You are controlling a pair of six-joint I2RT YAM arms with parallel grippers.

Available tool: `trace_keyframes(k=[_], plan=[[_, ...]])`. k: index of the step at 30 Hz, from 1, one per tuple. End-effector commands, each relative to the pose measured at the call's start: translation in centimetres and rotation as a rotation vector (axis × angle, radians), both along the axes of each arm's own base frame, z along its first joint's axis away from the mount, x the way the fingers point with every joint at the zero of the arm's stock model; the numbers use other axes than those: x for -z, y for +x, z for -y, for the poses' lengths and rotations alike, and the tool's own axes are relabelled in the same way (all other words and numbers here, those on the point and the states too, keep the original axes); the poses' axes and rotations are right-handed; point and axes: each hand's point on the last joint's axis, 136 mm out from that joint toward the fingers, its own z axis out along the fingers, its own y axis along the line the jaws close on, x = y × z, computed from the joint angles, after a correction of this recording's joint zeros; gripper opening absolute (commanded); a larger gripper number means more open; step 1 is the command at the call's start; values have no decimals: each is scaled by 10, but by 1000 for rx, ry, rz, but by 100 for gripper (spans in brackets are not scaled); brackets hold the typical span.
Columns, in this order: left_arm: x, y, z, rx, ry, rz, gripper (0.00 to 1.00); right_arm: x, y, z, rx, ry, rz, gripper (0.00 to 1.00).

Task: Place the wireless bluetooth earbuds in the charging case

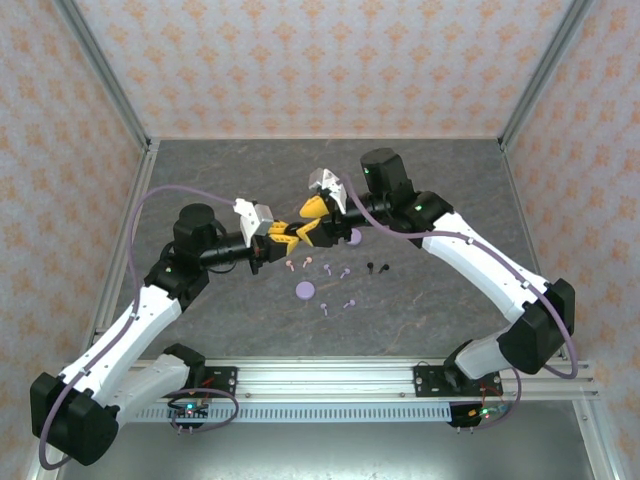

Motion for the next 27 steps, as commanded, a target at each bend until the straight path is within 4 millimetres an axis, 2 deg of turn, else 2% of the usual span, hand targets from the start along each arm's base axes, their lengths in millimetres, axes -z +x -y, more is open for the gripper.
trace_keyframes(k=[1,12,18,27], plan=[[-12,0,1,0,3,43,11,-22,9,-1,31,40,62,53],[-12,-1,2,4,4,48,11,-23,39,3,167,29,36,54],[-12,-1,2,2,5,50,11,-15,44,0,176,-1,-3,54],[-11,1,1,-9,11,49,11,-14,45,2,182,-17,-24,54]])
